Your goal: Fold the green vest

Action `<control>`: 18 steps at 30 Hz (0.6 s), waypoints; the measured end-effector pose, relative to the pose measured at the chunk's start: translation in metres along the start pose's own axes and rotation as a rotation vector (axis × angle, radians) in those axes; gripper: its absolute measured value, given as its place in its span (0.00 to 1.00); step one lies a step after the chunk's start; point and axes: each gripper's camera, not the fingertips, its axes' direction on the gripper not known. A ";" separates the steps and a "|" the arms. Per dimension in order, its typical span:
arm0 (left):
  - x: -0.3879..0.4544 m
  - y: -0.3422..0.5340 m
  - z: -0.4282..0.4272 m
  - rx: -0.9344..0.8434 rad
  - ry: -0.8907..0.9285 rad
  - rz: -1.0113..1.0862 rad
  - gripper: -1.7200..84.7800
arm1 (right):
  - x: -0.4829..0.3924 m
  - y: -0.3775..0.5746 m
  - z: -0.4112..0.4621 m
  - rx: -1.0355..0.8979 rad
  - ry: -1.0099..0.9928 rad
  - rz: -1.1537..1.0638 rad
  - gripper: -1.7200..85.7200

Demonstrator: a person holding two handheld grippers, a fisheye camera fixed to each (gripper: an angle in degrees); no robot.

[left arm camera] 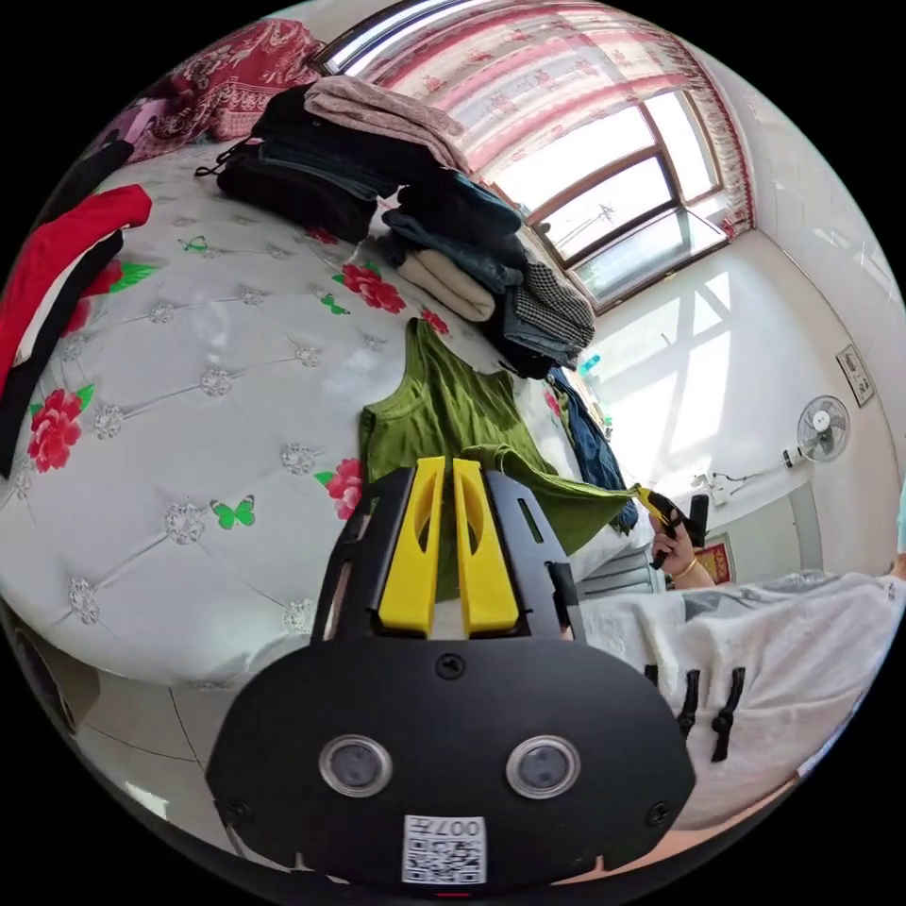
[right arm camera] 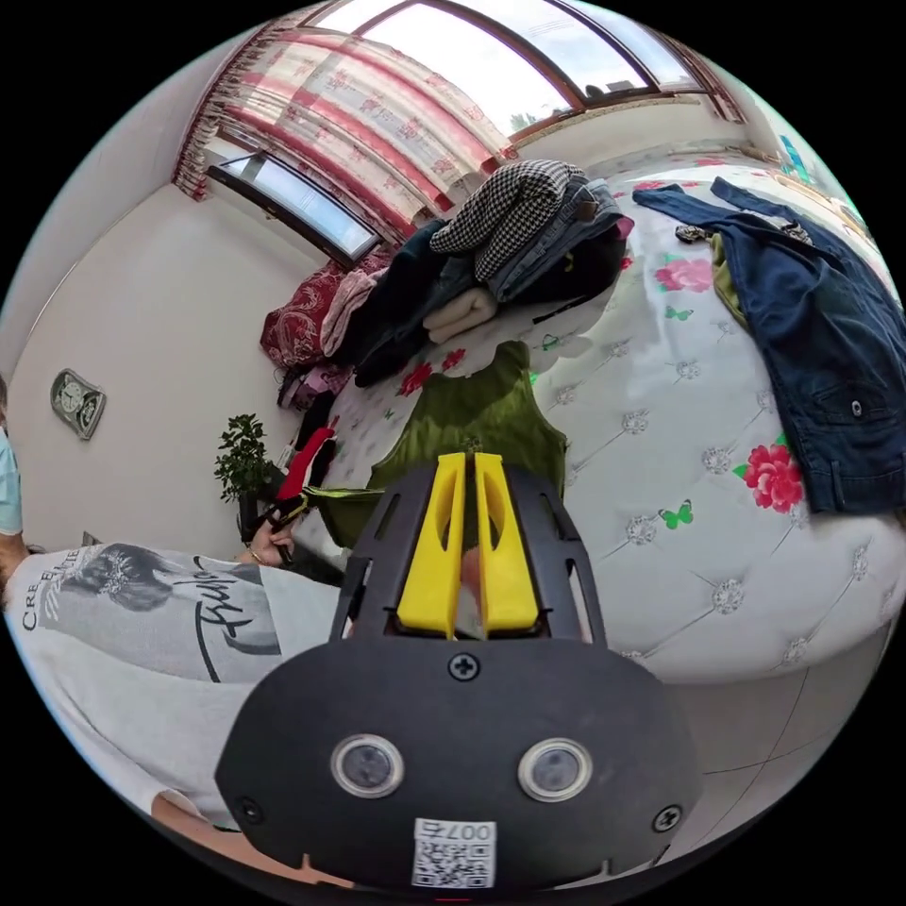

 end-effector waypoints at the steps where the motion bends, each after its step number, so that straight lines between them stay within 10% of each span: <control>1: -0.007 -0.012 0.007 0.013 -0.027 -0.059 0.09 | 0.003 -0.015 0.016 -0.009 0.042 0.042 0.06; 18: 0.051 0.057 0.063 -0.215 -0.331 0.058 0.16 | -0.003 0.065 0.081 -0.287 0.271 0.112 0.09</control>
